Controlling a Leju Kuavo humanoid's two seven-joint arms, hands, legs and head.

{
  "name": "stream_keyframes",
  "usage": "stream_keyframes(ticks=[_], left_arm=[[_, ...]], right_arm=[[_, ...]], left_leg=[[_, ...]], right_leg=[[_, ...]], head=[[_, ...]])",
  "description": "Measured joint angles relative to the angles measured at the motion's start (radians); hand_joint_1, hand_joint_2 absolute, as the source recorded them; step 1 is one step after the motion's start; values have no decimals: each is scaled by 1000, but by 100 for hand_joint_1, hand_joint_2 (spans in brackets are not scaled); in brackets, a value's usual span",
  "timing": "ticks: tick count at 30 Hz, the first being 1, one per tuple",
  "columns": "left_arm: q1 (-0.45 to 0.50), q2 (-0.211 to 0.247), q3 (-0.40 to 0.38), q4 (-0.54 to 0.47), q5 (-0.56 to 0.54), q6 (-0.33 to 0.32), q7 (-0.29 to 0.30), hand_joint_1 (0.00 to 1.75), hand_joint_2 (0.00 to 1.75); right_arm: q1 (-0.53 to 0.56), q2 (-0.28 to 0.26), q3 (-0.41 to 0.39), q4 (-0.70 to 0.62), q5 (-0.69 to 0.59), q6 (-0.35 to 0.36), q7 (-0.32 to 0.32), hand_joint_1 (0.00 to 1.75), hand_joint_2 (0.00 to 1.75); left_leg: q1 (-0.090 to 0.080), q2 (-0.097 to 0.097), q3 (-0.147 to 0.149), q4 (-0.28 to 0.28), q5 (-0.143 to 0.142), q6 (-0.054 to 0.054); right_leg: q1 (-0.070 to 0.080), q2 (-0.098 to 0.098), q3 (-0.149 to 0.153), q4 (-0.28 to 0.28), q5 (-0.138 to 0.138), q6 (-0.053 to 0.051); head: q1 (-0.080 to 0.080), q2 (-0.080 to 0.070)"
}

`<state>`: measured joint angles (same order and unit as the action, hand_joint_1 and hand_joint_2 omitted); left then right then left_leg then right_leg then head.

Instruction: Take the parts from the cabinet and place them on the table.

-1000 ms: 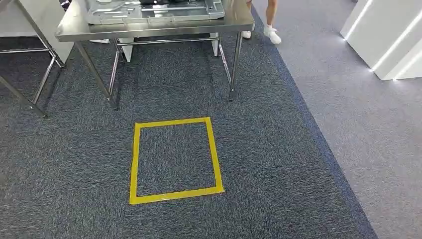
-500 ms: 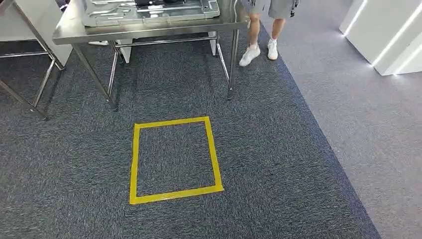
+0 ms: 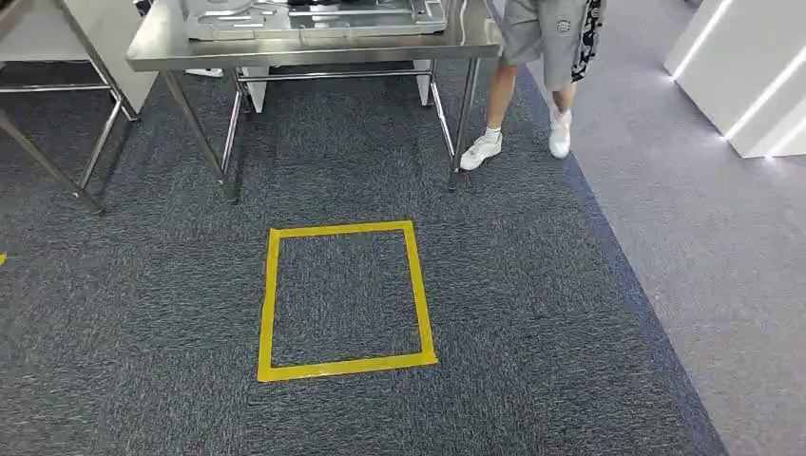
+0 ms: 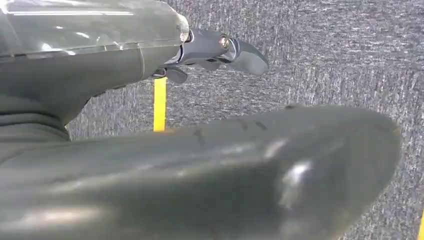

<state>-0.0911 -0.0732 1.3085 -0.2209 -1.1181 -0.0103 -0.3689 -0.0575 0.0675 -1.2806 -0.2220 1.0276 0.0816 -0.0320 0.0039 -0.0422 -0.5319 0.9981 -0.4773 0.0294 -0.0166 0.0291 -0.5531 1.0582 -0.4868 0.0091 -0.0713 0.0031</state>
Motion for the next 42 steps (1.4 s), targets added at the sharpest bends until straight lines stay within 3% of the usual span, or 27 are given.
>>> stream_keyframes(ticks=[1,4,5,6,8,10,11,13,15,16,20,21,22,24,26,27,28,30,31,32,35,36,37,38,40,41,42], left_arm=[[-2,0,0,0,-1,0,-1,0,0],[-2,0,-1,0,-1,-2,-3,0,0],[-1,1,-1,0,-1,-3,-3,0,0],[0,3,-1,0,0,-3,-3,0,0],[-3,3,-1,0,0,-5,-3,0,0],[-3,1,-1,0,0,-8,-3,0,0],[0,2,-1,0,0,-8,-3,0,0],[2,1,-1,0,0,-8,-3,0,0],[1,2,-1,0,0,-8,-3,0,0],[-2,1,-1,0,-1,-8,-3,0,0],[3,1,-1,0,-1,-10,-3,0,0],[4,1,-1,0,-1,-10,-3,0,0],[3,-1,-1,0,-1,-10,-3,0,0],[-1,0,-1,0,-1,-10,-3,0,0],[0,0,-1,0,-1,-10,-3,0,0],[1,0,-1,0,-1,-10,-3,0,0],[2,0,-1,0,-1,-11,-3,0,0],[1,-2,-1,0,-1,-11,-3,0,0],[0,-4,-1,0,-1,-11,-3,0,0],[-2,-5,-1,0,-1,-11,-3,0,0],[2,-5,-1,0,-2,-11,-2,0,0],[4,-5,-1,0,-1,-11,-1,0,0],[4,-5,-1,0,-2,-11,0,0,0],[3,-5,-1,0,-2,-13,1,0,0],[-1,-7,-2,0,-8,-16,3,0,0],[0,-9,-3,0,-10,-17,5,0,0],[3,-10,-4,0,-11,-17,7,0,0]], right_arm=[[-1,-3,0,0,4,0,0,0,0],[-2,-3,0,0,12,0,-2,0,0],[-4,-3,0,0,14,0,-2,0,0],[-5,-2,0,0,17,-1,-2,0,0],[-3,-3,0,0,22,-3,0,0,0],[-1,-5,0,0,26,-5,0,0,0],[-1,-5,0,0,26,-6,0,0,0],[-2,-7,0,0,26,-8,0,0,0],[-3,-7,0,0,27,-9,0,0,0],[-2,-9,0,0,27,-9,0,0,0],[-10,-10,1,0,28,-8,1,0,0],[-10,-10,1,0,28,-8,1,0,0],[-9,-10,1,0,28,-7,1,0,0],[-6,-11,1,0,28,-8,1,0,0],[-3,-14,1,0,28,-8,1,0,0],[-2,-15,1,0,28,-8,1,0,0],[-1,-15,1,0,28,-8,1,0,0],[-2,-16,1,0,28,-8,1,0,0],[-1,-18,1,0,28,-8,1,0,0],[-2,-18,1,0,28,-8,1,0,0],[-6,-18,1,0,28,-8,1,0,0],[-6,-18,1,0,29,-8,1,0,0],[-6,-18,1,0,31,-8,1,0,0],[-4,-18,1,0,32,-8,1,0,0],[3,-19,1,0,37,-10,5,0,0],[4,-19,1,0,39,-10,9,0,0],[5,-21,1,0,40,-12,11,0,0]], left_leg=[[-6,-5,-4,3,0,-5],[4,-26,-13,2,6,-25],[-1,-33,-16,0,7,-33],[2,-12,-16,13,-4,-35],[2,23,-66,117,-73,-41],[9,26,-139,274,-139,-49],[10,28,-155,312,-144,-53],[13,36,-117,239,-86,-56],[15,72,-16,47,-2,-54],[8,103,0,9,-19,-47],[2,66,-10,4,-5,-22],[10,61,-2,-5,3,-13],[10,54,-4,-6,6,-9],[9,41,-11,-6,11,-2],[8,22,-15,-4,12,-2],[8,13,-15,-3,13,-2],[8,0,-14,-2,13,-3],[8,-22,-11,1,14,-8],[8,-31,-13,2,14,-12],[1,-39,-17,8,12,-20],[7,-59,-26,-1,21,-40],[7,-60,-26,5,17,-46],[6,-21,-35,26,0,-48],[6,9,-61,82,-42,-50],[10,27,-135,250,-128,-58],[11,29,-158,307,-148,-61],[11,32,-160,321,-143,-63]], right_leg=[[0,28,18,-40,-8,-8],[7,9,16,-49,-7,-8],[1,1,19,-60,-2,-15],[-5,-13,24,-69,4,-21],[-4,-29,25,-71,4,-30],[0,-50,24,-70,2,-33],[1,-59,24,-69,2,-33],[0,-75,25,-65,-2,-29],[0,-91,30,-59,-8,-22],[6,-99,31,-57,-12,-17],[7,-120,35,-58,-11,6],[2,-104,34,-51,-20,16],[1,-69,23,-24,-47,18],[0,-39,-48,130,-136,19],[1,-34,-111,262,-177,19],[0,-34,-111,262,-160,18],[0,-33,-89,212,-121,16],[-1,-11,0,26,-23,9],[-4,31,27,-40,-14,3],[-1,38,28,-51,-17,3],[6,12,28,-48,-14,-10],[-5,-1,29,-59,-6,-22],[-3,-12,29,-62,-4,-27],[-3,-22,27,-62,-4,-35],[2,-49,24,-61,-4,-38],[4,-61,23,-61,-4,-38],[5,-72,23,-61,-5,-38]], head=[[0,0],[0,0],[0,0],[0,0],[0,0],[0,0],[0,0],[0,0],[0,0],[0,0],[0,0],[0,0],[0,0],[0,0],[0,0],[0,0],[0,0],[0,0],[0,0],[0,0],[0,0],[0,0],[0,0],[0,0],[0,0],[0,0],[0,0]])
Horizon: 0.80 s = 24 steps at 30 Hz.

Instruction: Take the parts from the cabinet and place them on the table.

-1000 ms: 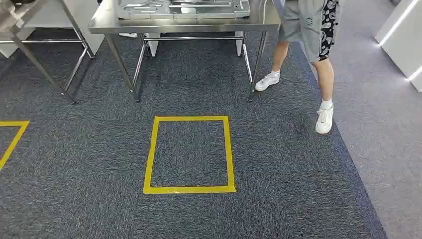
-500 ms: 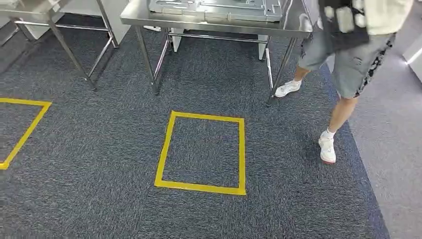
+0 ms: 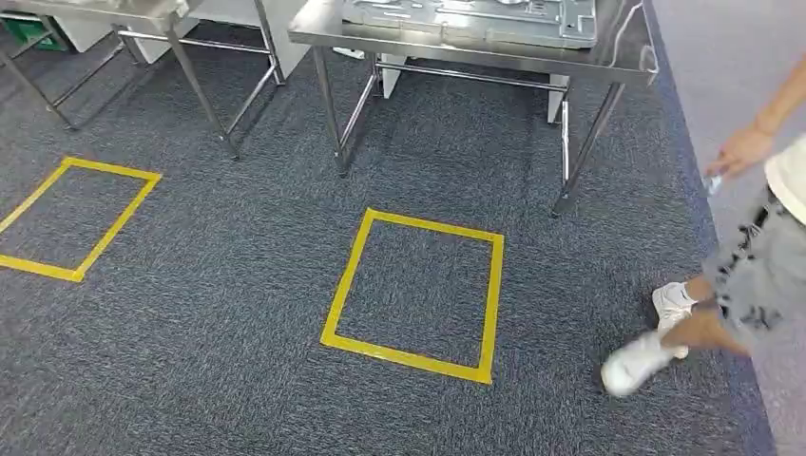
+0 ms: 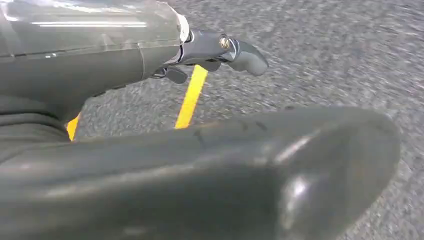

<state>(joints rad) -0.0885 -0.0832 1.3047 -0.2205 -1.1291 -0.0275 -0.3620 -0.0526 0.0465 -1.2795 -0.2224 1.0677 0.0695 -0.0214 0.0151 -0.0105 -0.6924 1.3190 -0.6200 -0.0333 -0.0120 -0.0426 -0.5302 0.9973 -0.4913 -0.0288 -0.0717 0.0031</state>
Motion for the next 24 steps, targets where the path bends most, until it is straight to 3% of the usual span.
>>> stream_keyframes(ticks=[1,2,3,4,5,6,8,9,10,11,12,14,15,16,17,19,20,21,24], left_arm=[[3,0,-1,0,-2,0,1,0,0],[4,0,-2,0,-2,0,1,0,0],[4,0,-2,0,0,0,1,0,0],[3,0,-2,0,7,1,-8,0,0],[1,0,-2,0,19,4,-23,0,0],[1,-2,-2,0,27,7,-37,0,0],[10,-2,0,0,34,14,-46,0,0],[13,-2,2,0,37,19,-47,0,0],[16,-2,3,0,41,21,-48,0,0],[16,-2,5,0,42,21,-47,0,0],[13,1,6,0,42,23,-47,0,0],[12,5,6,0,42,30,-40,0,0],[14,7,6,0,39,35,-34,0,0],[16,10,6,0,39,38,-32,0,0],[19,13,7,0,31,42,-24,0,0],[21,20,6,0,19,45,-11,0,0],[21,23,5,0,11,46,-2,0,0],[19,27,4,0,8,48,7,0,0],[25,42,3,0,2,51,8,0,0]], right_arm=[[0,-3,0,0,3,-1,2,0,0],[1,-4,0,0,7,-1,4,0,0],[1,-6,0,0,11,0,8,0,0],[2,-8,1,0,22,2,8,0,0],[4,-15,5,-1,34,8,8,0,0],[4,-17,10,-1,45,16,7,0,0],[-4,-21,19,-1,54,28,4,0,0],[-8,-21,24,-1,57,33,4,0,0],[-9,-21,29,-1,57,36,4,0,0],[-10,-19,31,0,57,37,4,0,0],[-9,-17,31,2,57,36,8,0,0],[-6,-13,32,6,58,32,34,0,0],[-5,-10,32,8,61,29,56,0,0],[-5,-7,32,10,61,29,70,0,0],[-5,-3,32,11,59,25,90,0,0],[-6,5,32,13,45,18,106,0,0],[-6,10,31,14,38,14,110,0,0],[-6,14,29,14,33,13,111,0,0],[-13,30,29,15,25,4,106,0,0]], left_leg=[[0,3,22,-35,26,0],[0,8,63,-107,64,2],[0,22,119,-205,104,5],[-1,56,171,-295,130,11],[-9,73,180,-324,122,18],[-9,57,176,-323,127,24],[-12,45,171,-322,128,31],[-11,37,170,-328,134,41],[-5,33,176,-335,142,47],[-4,24,173,-336,145,50],[-4,17,168,-336,148,55],[-7,-4,162,-334,150,57],[-7,-17,161,-332,150,57],[-7,-27,161,-330,151,56],[-7,-39,161,-329,150,56],[-7,-63,164,-327,150,51],[-7,-71,161,-326,150,46],[-12,-82,156,-318,147,37],[-5,-107,146,-325,154,15]], right_leg=[[0,-11,0,0,0,1],[0,-20,2,1,-1,2],[0,-30,5,1,-2,4],[2,-40,9,2,-4,8],[9,-46,8,8,-9,16],[9,-50,9,6,-7,22],[7,-64,12,3,-4,30],[5,-69,14,3,-4,40],[5,-38,10,11,-13,51],[2,3,-7,46,-46,55],[0,24,-42,118,-93,55],[-1,34,-114,273,-155,56],[-1,35,-133,311,-156,55],[-1,35,-131,306,-141,53],[-2,37,-111,261,-105,50],[-3,64,-29,88,-13,42],[-4,107,-6,30,-2,37],[-3,115,-1,14,-8,35],[5,88,-2,16,-6,18]], head=[[0,0],[0,0],[0,0],[0,0],[0,0],[0,0],[0,0],[0,0],[0,0],[0,0],[0,0],[0,0],[0,0],[0,0],[0,0],[0,0],[0,0],[0,0],[0,0]])
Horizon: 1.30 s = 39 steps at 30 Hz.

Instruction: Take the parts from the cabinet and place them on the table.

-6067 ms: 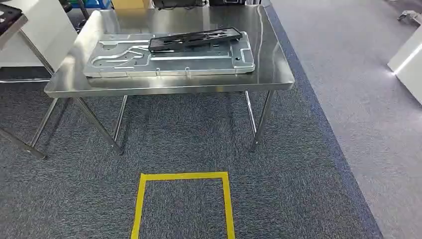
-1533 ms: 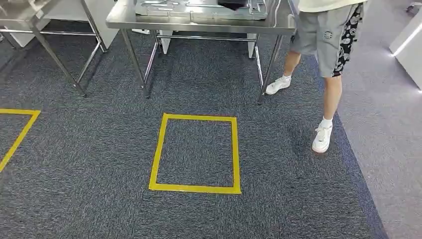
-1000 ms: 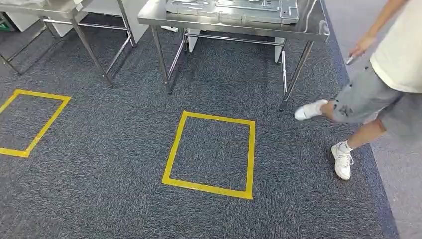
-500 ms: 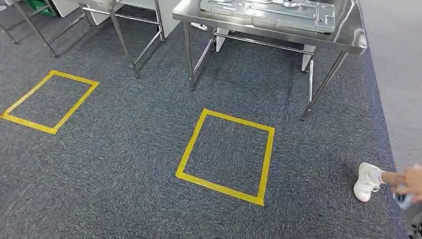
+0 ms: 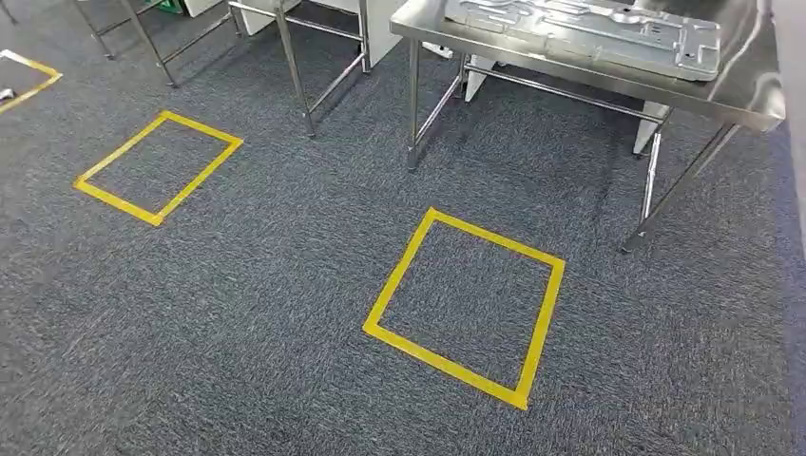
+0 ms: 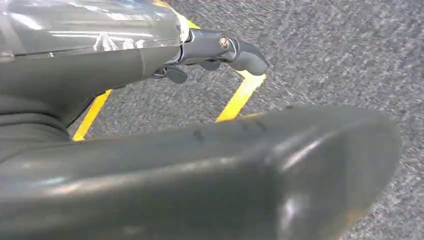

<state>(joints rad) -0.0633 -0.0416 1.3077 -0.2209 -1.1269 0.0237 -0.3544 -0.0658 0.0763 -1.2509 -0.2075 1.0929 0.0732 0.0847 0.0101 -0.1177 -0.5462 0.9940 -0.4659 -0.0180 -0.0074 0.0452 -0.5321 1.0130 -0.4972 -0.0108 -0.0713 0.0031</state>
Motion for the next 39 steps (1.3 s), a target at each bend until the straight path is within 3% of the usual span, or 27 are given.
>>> stream_keyframes(ticks=[1,2,3,5,6,7,8,10,11,12,15,16,18,20,21,23,25,26,27,30,31,32,33,34,36,37,39], left_arm=[[1,8,0,0,0,-1,-7,0,0],[2,7,0,0,-1,-3,-14,0,0],[-2,8,0,0,-2,-3,-18,0,0],[-10,9,-1,0,-1,-10,-27,0,0],[-11,9,-1,0,0,-13,-33,0,0],[-9,9,-1,0,2,-16,-39,0,0],[-7,9,-1,0,4,-19,-46,0,0],[-7,9,-1,0,6,-22,-57,0,0],[-9,9,-2,0,5,-23,-61,0,0],[-13,9,-4,0,4,-23,-63,0,0],[-4,8,-6,0,3,-23,-65,0,0],[-2,8,-6,0,3,-23,-65,0,0],[-3,5,-9,0,-3,-23,-65,0,0],[-6,5,-16,0,-15,-21,-57,0,0],[-5,5,-20,0,-19,-20,-53,0,0],[-1,6,-24,0,-25,-20,-50,0,0],[1,6,-25,0,-26,-21,-48,0,0],[1,5,-26,0,-26,-21,-48,0,0],[-1,5,-27,0,-26,-21,-48,0,0],[2,6,-31,0,-26,-21,-47,0,0],[4,8,-31,0,-24,-21,-51,0,0],[6,10,-31,0,-22,-21,-55,0,0],[5,9,-31,0,-16,-21,-60,0,0],[2,11,-31,0,-4,-21,-66,0,0],[2,14,-27,0,12,-21,-79,0,0],[5,14,-24,0,13,-21,-84,0,0],[14,17,-23,0,8,-24,-89,0,0]], right_arm=[[-1,11,0,1,-1,-1,-3,0,0],[-2,12,-1,1,-2,-2,-5,0,0],[-1,16,-2,1,-3,-3,-7,0,0],[2,19,-5,2,-3,-3,-10,0,0],[1,21,-6,2,-3,-4,-12,0,0],[0,22,-6,2,0,-4,-13,0,0],[-2,24,-6,2,3,-4,-14,0,0],[-5,26,-6,2,7,-3,-16,0,0],[-5,27,-6,2,8,-3,-21,0,0],[-5,27,-6,2,8,-2,-25,0,0],[-13,28,-6,2,8,0,-30,0,0],[-16,28,-6,2,8,0,-32,0,0],[-12,28,-6,2,5,0,-38,0,0],[-5,28,-6,2,-6,2,-53,0,0],[-2,29,-7,2,-8,2,-56,0,0],[2,30,-8,2,-10,2,-60,0,0],[5,30,-8,2,-11,2,-63,0,0],[7,30,-10,2,-11,2,-63,0,0],[8,30,-11,2,-11,2,-63,0,0],[5,32,-14,2,-13,2,-63,0,0],[4,33,-14,2,-13,1,-63,0,0],[3,36,-14,2,-12,1,-63,0,0],[5,36,-14,2,-6,1,-67,0,0],[8,36,-14,2,2,1,-70,0,0],[10,36,-14,2,16,5,-76,0,0],[9,36,-14,2,18,8,-76,0,0],[5,38,-14,2,15,15,-77,0,0]], left_leg=[[1,9,0,9,-6,-2],[-2,55,-12,35,-26,-5],[-1,81,-41,92,-64,-7],[1,101,-116,251,-140,-15],[2,103,-142,308,-154,-18],[3,106,-142,312,-143,-18],[3,109,-123,275,-115,-17],[1,130,-26,93,-28,-9],[-2,173,15,20,-10,-1],[-11,178,18,3,-16,5],[-14,151,9,3,-13,17],[-5,143,18,-9,-5,26],[-1,130,18,-16,3,37],[-1,110,14,-15,5,39],[-1,100,13,-14,5,39],[-1,76,14,-11,4,38],[0,50,16,-4,0,31],[1,40,14,1,-3,27],[-5,32,8,8,-6,19],[2,5,-1,4,0,-2],[2,-3,-4,4,-1,-10],[5,25,-6,19,-11,-11],[1,73,-27,61,-40,-15],[2,92,-62,132,-80,-18],[3,103,-139,293,-147,-24],[3,105,-155,326,-148,-26],[3,109,-114,247,-89,-23]], right_leg=[[-10,-14,2,-10,7,-10],[-8,-23,2,-12,7,-17],[-7,-35,2,-12,6,-23],[-2,-64,1,-11,4,-26],[0,-77,1,-11,4,-27],[1,-88,1,-11,3,-27],[1,-97,2,-11,1,-26],[3,-118,9,-11,-2,-22],[5,-126,13,-11,-5,-18],[12,-134,13,-6,-9,-11],[9,-153,17,-13,-7,2],[13,-155,19,-11,-12,10],[4,-77,-7,56,-67,18],[-2,-54,-82,217,-146,22],[-3,-52,-113,279,-164,24],[-7,-51,-117,274,-125,26],[-12,-36,-44,106,-21,24],[-16,0,-12,25,8,21],[-14,35,-6,9,-7,21],[-7,7,-9,12,-5,9],[-13,-3,-6,3,0,0],[-15,-18,-3,-2,4,-6],[-14,-26,-2,-5,3,-16],[-11,-41,-3,-4,2,-21],[-6,-68,-3,-4,-1,-25],[-4,-78,-3,-4,-2,-25],[-2,-97,1,-3,-5,-24]], head=[[0,0],[0,0],[0,0],[0,0],[0,0],[0,0],[0,0],[0,0],[0,0],[0,0],[0,0],[0,0],[0,0],[0,0],[0,0],[0,0],[0,0],[0,0],[0,0],[0,0],[0,0],[0,0],[0,0],[0,0],[0,0],[0,0],[0,0]])
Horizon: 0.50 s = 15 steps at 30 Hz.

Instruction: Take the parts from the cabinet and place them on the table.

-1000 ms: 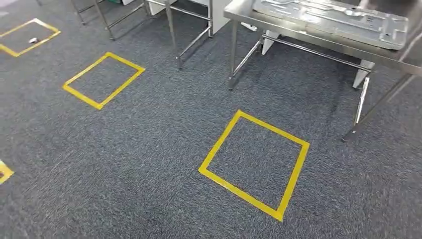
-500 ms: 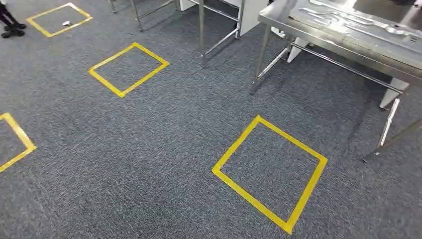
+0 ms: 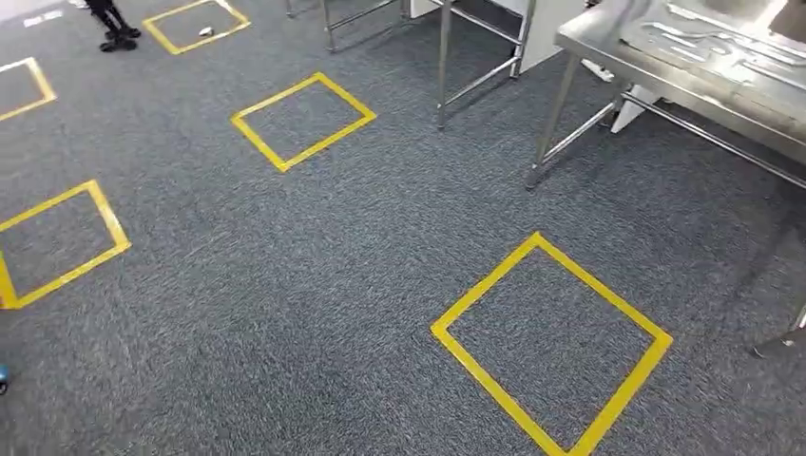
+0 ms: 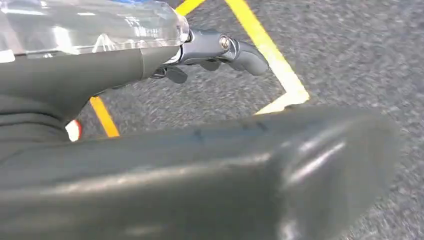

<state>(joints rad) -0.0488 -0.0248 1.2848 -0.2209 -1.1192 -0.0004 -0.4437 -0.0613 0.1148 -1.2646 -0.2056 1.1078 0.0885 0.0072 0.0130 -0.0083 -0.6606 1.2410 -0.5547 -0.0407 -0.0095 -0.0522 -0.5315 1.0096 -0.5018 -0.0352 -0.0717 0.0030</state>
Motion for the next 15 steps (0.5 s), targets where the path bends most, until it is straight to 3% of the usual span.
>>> stream_keyframes(ticks=[1,2,3,4,7,8,9,10,12,13,14,15], left_arm=[[1,4,0,0,-6,-2,0,0,0],[0,7,-1,0,-13,-4,1,0,0],[-5,12,-2,0,-20,-6,5,0,0],[-11,17,-3,0,-23,-7,9,0,0],[-8,26,-6,0,-32,-10,18,0,0],[-8,27,-10,0,-34,-11,19,0,0],[-10,27,-12,0,-36,-11,21,0,0],[-15,27,-16,0,-40,-12,21,0,0],[-21,27,-26,0,-50,-15,21,0,0],[-21,27,-28,0,-52,-16,21,0,0],[-21,27,-30,0,-54,-18,21,0,0],[-21,27,-32,0,-54,-18,21,0,0]], right_arm=[[-2,4,0,0,-5,1,0,0,0],[-4,8,0,0,-11,-1,3,0,0],[-4,13,-1,0,-17,-5,8,0,0],[-5,19,-1,2,-21,-5,11,0,0],[-16,26,-2,3,-24,-8,15,0,0],[-18,27,-2,3,-25,-10,15,0,0],[-17,27,-3,3,-27,-12,15,0,0],[-16,28,-4,3,-32,-13,15,0,0],[-15,28,-11,4,-41,-14,14,0,0],[-14,28,-13,5,-43,-15,14,0,0],[-14,28,-16,5,-45,-15,13,0,0],[-14,28,-17,5,-46,-16,12,0,0]], left_leg=[[-1,8,48,-92,45,4],[-3,28,96,-181,81,12],[-14,76,122,-238,76,22],[-15,64,122,-238,81,29],[-18,37,111,-243,86,38],[-5,31,125,-257,96,45],[-5,22,124,-261,98,51],[-5,15,121,-261,101,55],[-5,-4,118,-261,101,56],[-5,-15,118,-259,102,55],[-5,-26,118,-257,101,55],[-3,-39,118,-253,99,52]], right_leg=[[1,-10,4,0,-3,2],[2,-20,8,0,-5,4],[9,-30,11,2,-9,10],[11,-37,9,2,-11,16],[9,-60,15,0,-11,26],[6,-46,16,10,-22,34],[6,3,2,42,-50,38],[4,26,-28,106,-89,39],[0,44,-103,261,-155,43],[-1,46,-125,304,-160,45],[-4,47,-125,296,-138,46],[-7,48,-105,244,-96,47]], head=[[0,0],[0,0],[0,0],[0,0],[0,0],[0,0],[0,0],[0,0],[0,0],[0,0],[0,0],[0,0]])
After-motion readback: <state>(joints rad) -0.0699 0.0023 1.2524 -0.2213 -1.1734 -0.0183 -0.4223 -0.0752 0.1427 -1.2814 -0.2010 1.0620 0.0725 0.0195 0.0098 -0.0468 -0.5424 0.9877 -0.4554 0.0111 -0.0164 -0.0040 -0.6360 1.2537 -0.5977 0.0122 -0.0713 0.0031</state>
